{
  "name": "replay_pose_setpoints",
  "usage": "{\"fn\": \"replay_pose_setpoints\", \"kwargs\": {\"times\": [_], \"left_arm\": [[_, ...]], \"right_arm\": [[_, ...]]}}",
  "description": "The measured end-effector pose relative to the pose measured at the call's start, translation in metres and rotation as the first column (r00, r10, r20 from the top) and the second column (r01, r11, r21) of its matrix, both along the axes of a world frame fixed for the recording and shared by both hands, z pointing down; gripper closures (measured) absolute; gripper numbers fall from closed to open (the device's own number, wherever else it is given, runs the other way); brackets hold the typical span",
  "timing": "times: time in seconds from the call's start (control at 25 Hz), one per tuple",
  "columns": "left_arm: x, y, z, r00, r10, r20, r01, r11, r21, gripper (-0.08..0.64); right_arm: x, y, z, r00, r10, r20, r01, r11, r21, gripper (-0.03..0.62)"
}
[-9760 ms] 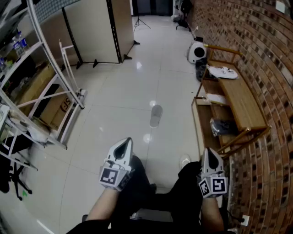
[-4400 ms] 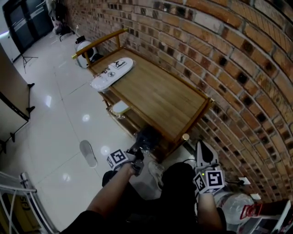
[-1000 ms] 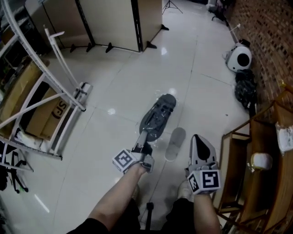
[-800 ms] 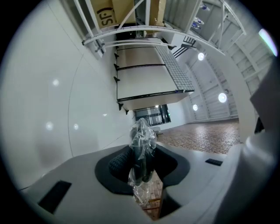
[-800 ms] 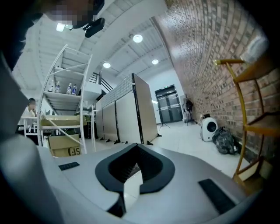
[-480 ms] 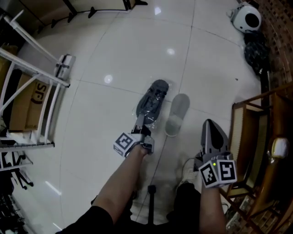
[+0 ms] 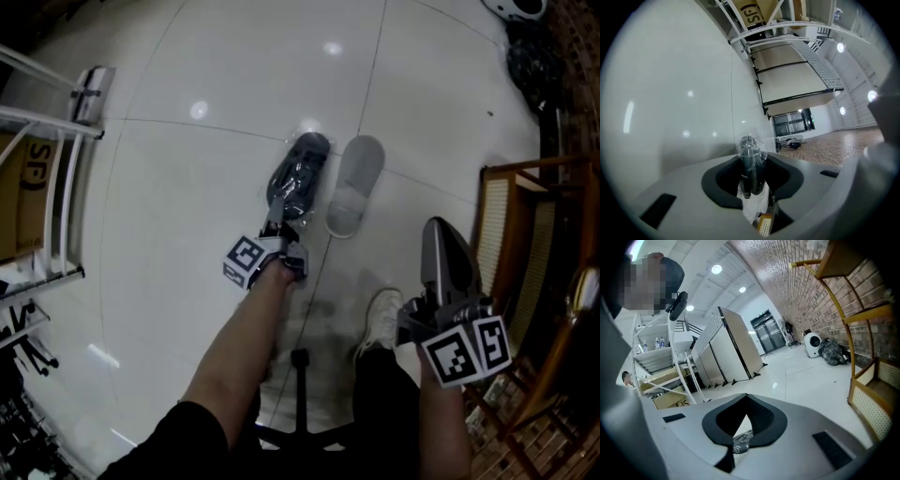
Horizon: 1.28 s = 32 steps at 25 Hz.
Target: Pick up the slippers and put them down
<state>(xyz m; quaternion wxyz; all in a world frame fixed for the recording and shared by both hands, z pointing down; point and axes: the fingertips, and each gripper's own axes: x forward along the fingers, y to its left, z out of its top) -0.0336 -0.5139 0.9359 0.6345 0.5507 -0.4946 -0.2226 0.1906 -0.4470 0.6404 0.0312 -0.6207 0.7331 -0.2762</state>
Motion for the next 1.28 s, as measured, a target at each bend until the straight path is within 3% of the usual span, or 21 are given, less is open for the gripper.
{"fn": "replay_pose_setpoints", "kwargs": {"times": [0.28,0.36,0.4,0.48,0.56,0.64,0.72,0.76,0.8,0.84,0.96,1.08,1.16,1.28], "left_arm": [[0.001,0.011,0.033,0.991,0.083,0.101,-0.070,0.990,-0.122,0.423],[-0.002,0.020,0.045,0.972,0.137,0.192,-0.095,0.972,-0.213,0.375],[-0.005,0.026,0.052,0.948,0.185,0.259,-0.113,0.956,-0.270,0.347],[-0.009,0.038,0.064,0.862,0.325,0.389,-0.167,0.907,-0.386,0.287],[-0.008,0.050,0.071,0.744,0.473,0.472,-0.231,0.845,-0.483,0.261],[0.003,0.061,0.071,0.635,0.594,0.494,-0.308,0.781,-0.543,0.261],[0.006,0.071,0.069,0.497,0.690,0.527,-0.362,0.716,-0.597,0.268],[0.006,0.071,0.067,0.428,0.716,0.552,-0.381,0.697,-0.608,0.268],[0.010,0.068,0.063,0.380,0.726,0.574,-0.407,0.688,-0.601,0.268],[0.017,0.062,0.057,0.347,0.725,0.594,-0.437,0.686,-0.582,0.268],[0.038,0.043,0.033,0.287,0.692,0.662,-0.515,0.695,-0.502,0.268],[0.057,0.014,-0.011,0.285,0.605,0.744,-0.577,0.728,-0.370,0.270],[0.065,-0.008,-0.055,0.284,0.531,0.798,-0.611,0.742,-0.276,0.295],[0.071,-0.028,-0.128,0.242,0.442,0.864,-0.670,0.720,-0.181,0.310]], "right_arm": [[-0.014,-0.001,0.033,0.996,-0.060,-0.070,0.053,0.993,-0.106,0.583],[-0.019,-0.001,0.044,0.994,-0.070,-0.081,0.057,0.987,-0.148,0.583],[-0.021,-0.001,0.047,0.993,-0.079,-0.085,0.065,0.985,-0.162,0.583],[-0.026,-0.001,0.051,0.990,-0.101,-0.094,0.083,0.981,-0.175,0.583],[-0.028,0.000,0.052,0.989,-0.110,-0.095,0.091,0.980,-0.179,0.583],[-0.026,0.000,0.055,0.991,-0.101,-0.085,0.084,0.979,-0.183,0.583],[-0.025,0.001,0.057,0.992,-0.093,-0.082,0.076,0.979,-0.190,0.583],[-0.025,0.001,0.058,0.992,-0.094,-0.086,0.076,0.978,-0.194,0.583],[-0.026,0.000,0.059,0.991,-0.098,-0.092,0.078,0.977,-0.197,0.583],[-0.027,0.000,0.059,0.990,-0.105,-0.099,0.084,0.977,-0.199,0.583],[-0.030,-0.002,0.058,0.987,-0.116,-0.112,0.093,0.977,-0.192,0.583],[-0.027,-0.005,0.053,0.985,-0.091,-0.146,0.065,0.983,-0.173,0.583],[-0.027,-0.009,0.046,0.973,-0.086,-0.214,0.054,0.987,-0.154,0.583],[-0.025,-0.013,0.014,0.940,-0.072,-0.332,0.045,0.995,-0.087,0.583]]}}
